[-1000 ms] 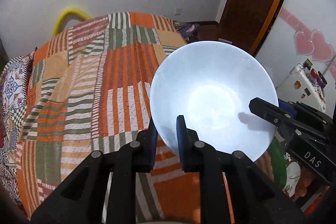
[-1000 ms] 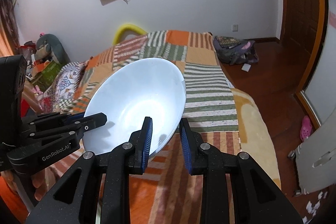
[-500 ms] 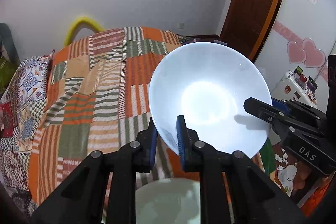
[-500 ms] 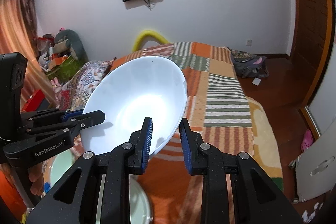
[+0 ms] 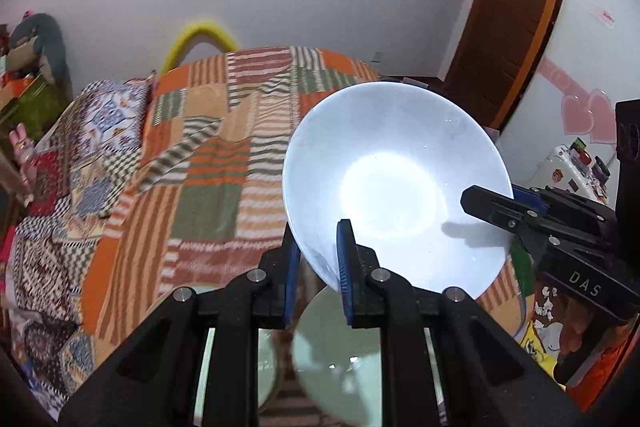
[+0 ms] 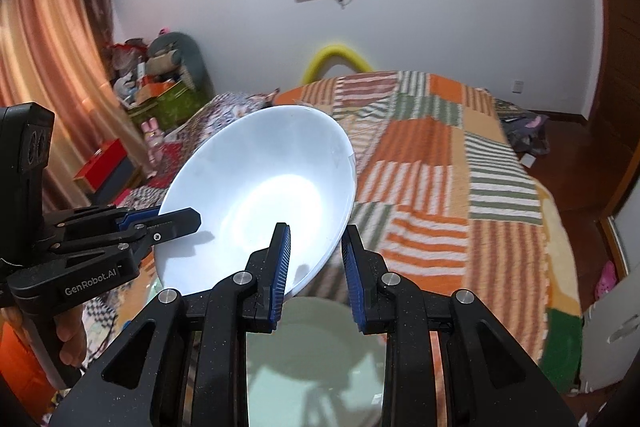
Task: Organize plates and bowls
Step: 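Lift the spotted white bowl with the left gripper toward the right gripper's stack, then lower the white bowl onto the mint bowl while the right gripper holds the stack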
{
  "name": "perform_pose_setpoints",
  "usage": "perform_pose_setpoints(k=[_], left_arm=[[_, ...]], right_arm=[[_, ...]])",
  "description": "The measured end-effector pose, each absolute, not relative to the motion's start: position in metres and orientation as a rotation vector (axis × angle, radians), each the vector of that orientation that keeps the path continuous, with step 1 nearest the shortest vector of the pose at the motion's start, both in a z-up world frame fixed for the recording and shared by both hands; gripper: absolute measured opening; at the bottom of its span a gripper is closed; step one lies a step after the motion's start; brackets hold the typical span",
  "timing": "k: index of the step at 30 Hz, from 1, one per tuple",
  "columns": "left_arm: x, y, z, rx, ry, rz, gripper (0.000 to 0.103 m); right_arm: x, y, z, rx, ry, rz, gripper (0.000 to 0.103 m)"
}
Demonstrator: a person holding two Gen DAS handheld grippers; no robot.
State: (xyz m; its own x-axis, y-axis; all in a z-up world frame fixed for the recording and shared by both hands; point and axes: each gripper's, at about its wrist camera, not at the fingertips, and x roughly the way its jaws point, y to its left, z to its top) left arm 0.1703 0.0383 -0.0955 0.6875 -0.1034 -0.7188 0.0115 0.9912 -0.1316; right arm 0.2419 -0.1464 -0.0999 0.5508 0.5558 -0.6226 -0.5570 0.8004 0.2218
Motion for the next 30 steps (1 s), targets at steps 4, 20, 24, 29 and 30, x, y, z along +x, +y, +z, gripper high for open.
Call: perform_pose_setpoints(k=[4,20,24,29,30], left_arm=[[0.149,0.06,-0.098,-0.135,0.811,-0.024,0.017],[0.095,0.135,-0.14,-0.198,0.865,0.133,0.017],[0.091,0.147,-0.157,-0.217,0.895,0.154,0.017],[0.089,0.155,-0.176,-0.235,0.924,0.172,0.017],[0.089,0.156,-0.179,-0.236,0.929,0.174,0.017]], right_arm=[[0.233,-0.125,-0.105,-0.015,0.75,0.703,0.024],[0.196,-0.048,-0.14,-0.075,0.826,0.847,0.024],[0.192,-0.038,-0.151,-0.083,0.855,0.858,0.024],[0.19,-0.03,-0.164,-0.093,0.894,0.865,0.024],[0.19,-0.029,-0.167,-0.096,0.903,0.865,0.024]])
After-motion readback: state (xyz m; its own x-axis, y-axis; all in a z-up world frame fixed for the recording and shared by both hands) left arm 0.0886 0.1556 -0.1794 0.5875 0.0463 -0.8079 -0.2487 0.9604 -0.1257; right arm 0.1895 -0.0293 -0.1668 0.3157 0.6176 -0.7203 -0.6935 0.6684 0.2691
